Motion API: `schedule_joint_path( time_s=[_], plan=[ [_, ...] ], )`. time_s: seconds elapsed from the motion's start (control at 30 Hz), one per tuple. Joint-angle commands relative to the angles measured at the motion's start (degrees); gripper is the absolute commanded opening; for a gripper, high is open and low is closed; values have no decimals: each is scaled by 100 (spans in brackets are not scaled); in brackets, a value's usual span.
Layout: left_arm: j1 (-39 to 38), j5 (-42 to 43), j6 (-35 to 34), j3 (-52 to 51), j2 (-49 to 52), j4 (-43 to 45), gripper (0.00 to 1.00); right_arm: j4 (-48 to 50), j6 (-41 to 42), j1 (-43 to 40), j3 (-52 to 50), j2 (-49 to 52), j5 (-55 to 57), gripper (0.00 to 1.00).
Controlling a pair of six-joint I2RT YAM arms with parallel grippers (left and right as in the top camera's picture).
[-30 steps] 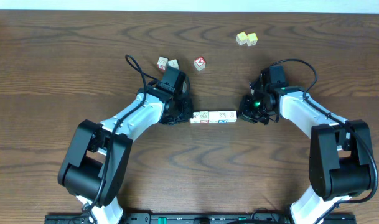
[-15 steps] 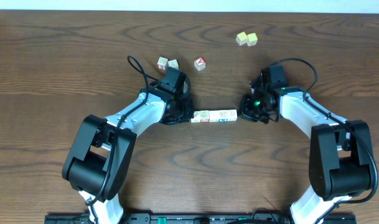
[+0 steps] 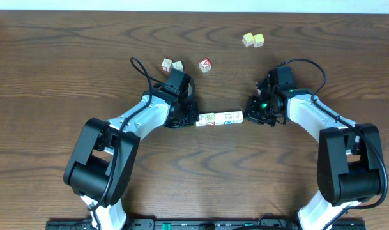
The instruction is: Lift 5 blocks
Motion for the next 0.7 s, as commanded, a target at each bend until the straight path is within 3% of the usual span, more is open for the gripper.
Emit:
schedule_joint_path(
  time_s=[0.0,0.67],
  plan=[
    [-28,417,31,-33,55,35,7,20,-85,72,-37,55,-577,1],
    [-28,590,33,-11,-26,33,7,33,-83,72,-37,44,-809,1]
  ],
)
